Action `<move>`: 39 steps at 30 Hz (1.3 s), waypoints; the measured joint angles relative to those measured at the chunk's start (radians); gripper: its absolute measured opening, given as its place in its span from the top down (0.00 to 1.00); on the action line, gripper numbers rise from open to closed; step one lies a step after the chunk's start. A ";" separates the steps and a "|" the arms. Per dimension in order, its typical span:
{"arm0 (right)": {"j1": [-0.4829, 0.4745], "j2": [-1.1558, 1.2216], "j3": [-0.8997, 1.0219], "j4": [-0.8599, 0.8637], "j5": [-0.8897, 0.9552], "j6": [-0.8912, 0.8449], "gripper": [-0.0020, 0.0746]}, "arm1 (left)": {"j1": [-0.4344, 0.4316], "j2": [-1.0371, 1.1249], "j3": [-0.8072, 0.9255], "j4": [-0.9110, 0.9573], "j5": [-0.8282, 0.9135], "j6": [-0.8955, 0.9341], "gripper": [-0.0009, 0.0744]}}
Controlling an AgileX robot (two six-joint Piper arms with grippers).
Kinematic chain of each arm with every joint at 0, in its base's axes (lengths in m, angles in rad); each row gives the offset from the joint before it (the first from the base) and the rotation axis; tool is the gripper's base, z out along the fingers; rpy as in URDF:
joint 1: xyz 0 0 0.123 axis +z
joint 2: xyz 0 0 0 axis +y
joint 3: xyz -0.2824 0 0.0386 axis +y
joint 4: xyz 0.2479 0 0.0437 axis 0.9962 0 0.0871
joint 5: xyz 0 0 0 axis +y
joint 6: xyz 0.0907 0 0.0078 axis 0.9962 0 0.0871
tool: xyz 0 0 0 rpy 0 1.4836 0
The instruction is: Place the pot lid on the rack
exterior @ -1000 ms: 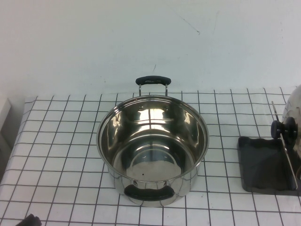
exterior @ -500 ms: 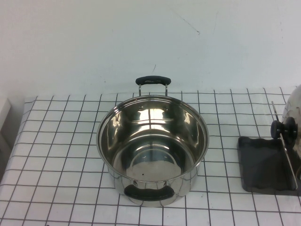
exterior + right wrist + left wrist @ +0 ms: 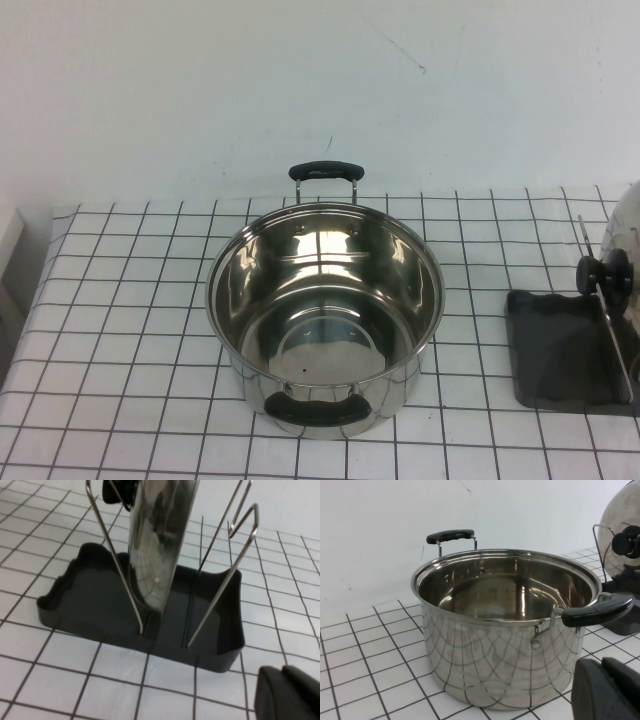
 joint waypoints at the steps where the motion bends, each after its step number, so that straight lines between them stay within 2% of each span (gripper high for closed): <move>1: 0.000 0.000 0.000 -0.002 0.006 0.000 0.98 | 0.000 0.000 0.000 0.000 -0.002 0.000 0.99; 39: 0.030 0.000 -0.002 -0.006 0.013 0.028 0.98 | 0.000 0.000 0.000 0.000 -0.024 -0.002 0.99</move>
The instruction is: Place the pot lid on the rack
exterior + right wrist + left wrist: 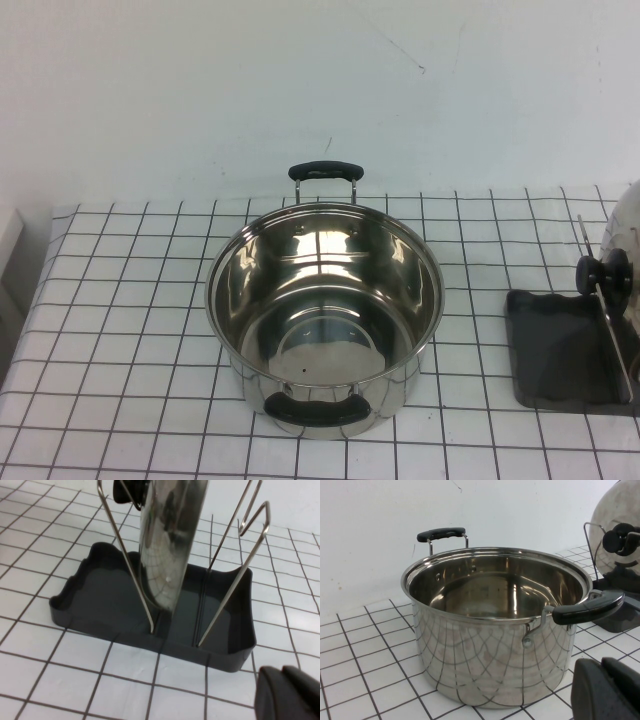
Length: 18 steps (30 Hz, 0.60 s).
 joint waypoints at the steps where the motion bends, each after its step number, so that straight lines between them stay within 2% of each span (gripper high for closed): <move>1: 0.000 0.000 0.000 0.000 0.000 0.000 0.98 | 0.000 0.000 0.000 0.000 0.000 0.000 0.99; 11: 0.000 0.000 0.000 0.000 0.000 0.000 0.98 | 0.000 0.000 0.000 0.000 0.005 0.003 0.99; 18: 0.000 0.000 0.000 0.000 0.000 0.000 0.98 | 0.000 0.000 0.000 -0.101 0.142 0.003 0.99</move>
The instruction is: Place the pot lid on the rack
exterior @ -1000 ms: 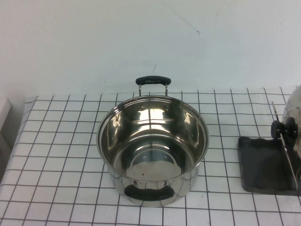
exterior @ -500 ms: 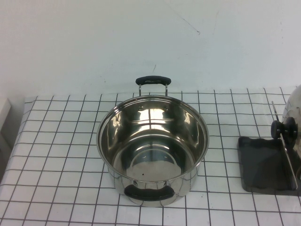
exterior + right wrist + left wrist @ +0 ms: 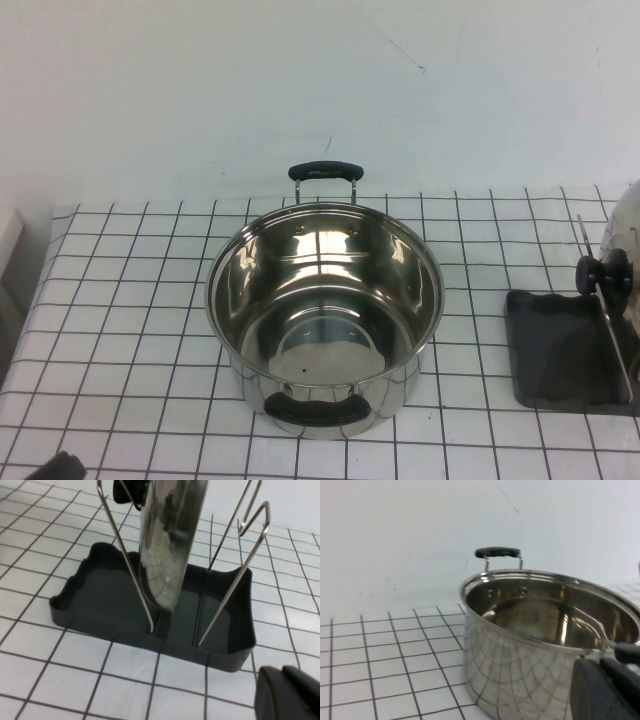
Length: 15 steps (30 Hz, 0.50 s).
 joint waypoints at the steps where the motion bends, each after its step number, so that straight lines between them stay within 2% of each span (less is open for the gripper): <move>1: 0.000 0.000 0.000 0.000 0.000 0.000 0.98 | 0.000 0.000 0.000 -0.038 0.029 0.000 0.99; 3: 0.000 0.000 0.000 0.000 0.000 0.000 0.98 | 0.000 0.000 0.000 -0.119 0.082 0.032 0.99; 6: 0.000 0.000 0.000 0.000 0.000 0.000 0.98 | 0.000 0.000 0.000 -0.352 0.138 0.257 0.99; 8: 0.000 0.000 0.000 0.000 0.000 0.000 0.98 | 0.000 0.000 0.000 -0.590 0.176 0.517 0.99; 13: 0.000 0.000 0.000 0.000 0.000 0.000 0.98 | 0.020 -0.029 0.000 -1.382 0.370 1.379 0.99; 15: 0.000 0.000 0.000 0.000 0.000 0.000 0.98 | 0.051 -0.058 0.000 -1.588 0.443 1.617 0.99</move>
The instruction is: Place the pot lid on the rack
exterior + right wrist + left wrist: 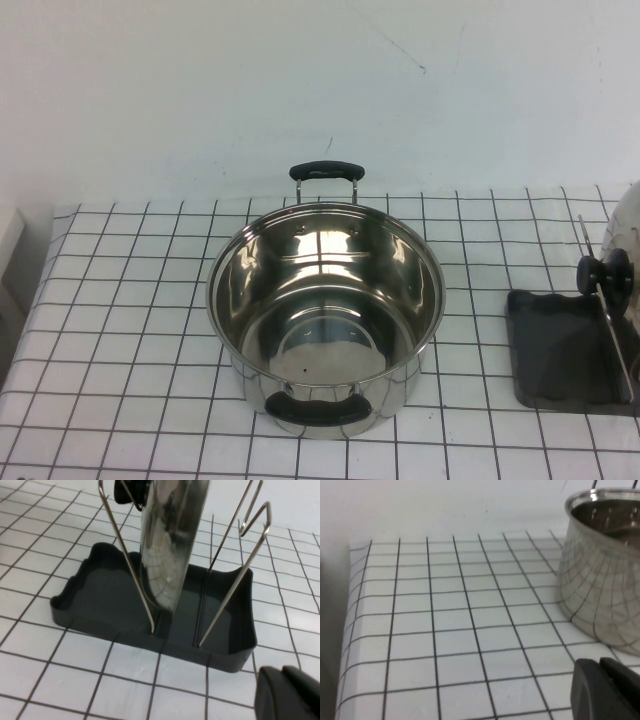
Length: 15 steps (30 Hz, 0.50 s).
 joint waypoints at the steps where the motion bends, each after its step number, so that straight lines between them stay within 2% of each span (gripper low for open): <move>1: 0.000 0.000 0.000 0.000 0.000 0.000 0.98 | 0.024 -0.014 0.000 -0.066 0.034 0.091 0.99; 4: 0.000 0.000 0.000 0.000 0.000 0.000 0.98 | 0.123 -0.032 0.001 -0.163 0.070 0.216 0.99; 10: 0.000 0.000 0.000 0.000 0.000 0.000 0.98 | 0.338 -0.034 0.001 -0.202 0.081 0.265 0.99; 13: 0.000 0.000 0.000 0.000 0.000 0.000 0.98 | 0.392 -0.034 -0.001 -0.220 0.090 0.294 0.99; 15: 0.000 0.000 0.000 0.000 0.000 0.000 0.98 | 0.399 -0.034 -0.002 -0.229 0.096 0.325 0.99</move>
